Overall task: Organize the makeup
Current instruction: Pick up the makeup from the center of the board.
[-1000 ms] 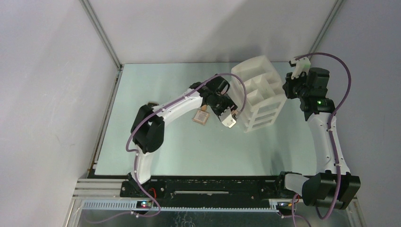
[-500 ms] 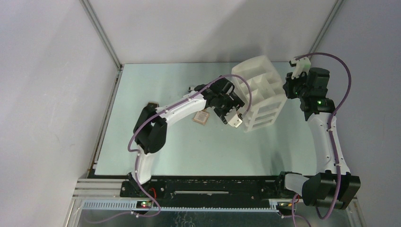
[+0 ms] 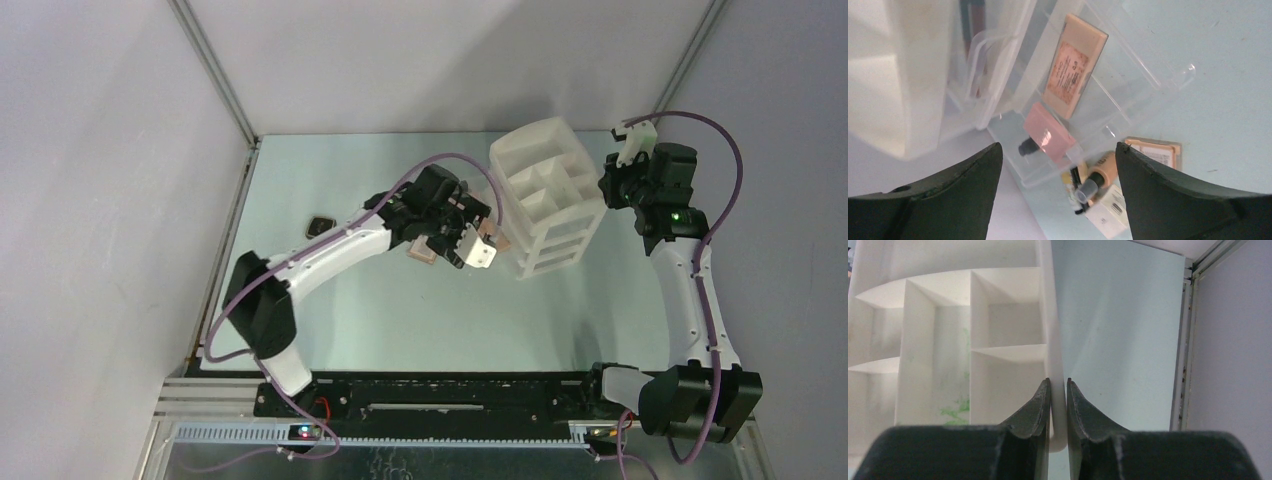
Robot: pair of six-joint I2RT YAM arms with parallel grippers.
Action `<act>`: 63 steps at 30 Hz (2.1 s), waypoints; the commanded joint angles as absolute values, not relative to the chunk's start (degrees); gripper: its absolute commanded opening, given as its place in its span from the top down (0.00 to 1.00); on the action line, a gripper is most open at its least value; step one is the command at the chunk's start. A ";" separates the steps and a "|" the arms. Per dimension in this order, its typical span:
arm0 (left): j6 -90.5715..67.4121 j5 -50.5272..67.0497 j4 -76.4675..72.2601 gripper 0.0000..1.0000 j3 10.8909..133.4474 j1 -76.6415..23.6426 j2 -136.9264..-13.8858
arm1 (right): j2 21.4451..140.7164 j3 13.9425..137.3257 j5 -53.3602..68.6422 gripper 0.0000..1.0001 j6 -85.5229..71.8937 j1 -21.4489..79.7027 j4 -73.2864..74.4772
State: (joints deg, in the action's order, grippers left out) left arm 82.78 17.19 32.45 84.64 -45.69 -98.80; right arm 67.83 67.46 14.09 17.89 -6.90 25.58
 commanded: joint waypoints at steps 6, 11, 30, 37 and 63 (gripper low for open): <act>58.29 15.66 22.77 0.00 68.63 -41.82 -80.67 | 65.33 68.74 12.13 0.82 19.64 -6.33 24.61; 40.24 14.25 19.76 0.00 62.31 -37.89 -78.78 | 64.32 68.81 11.80 0.73 19.72 -5.21 24.50; 13.71 8.09 9.52 0.00 54.83 -32.94 -80.78 | 61.64 67.41 12.66 0.73 18.89 -4.92 25.79; 8.04 5.81 9.45 0.00 57.32 -32.78 -88.98 | 60.16 65.83 12.37 0.72 19.23 -4.92 24.96; -2.13 1.48 3.17 0.01 63.28 -33.82 -105.85 | 59.51 63.50 12.22 0.73 20.63 -5.01 24.24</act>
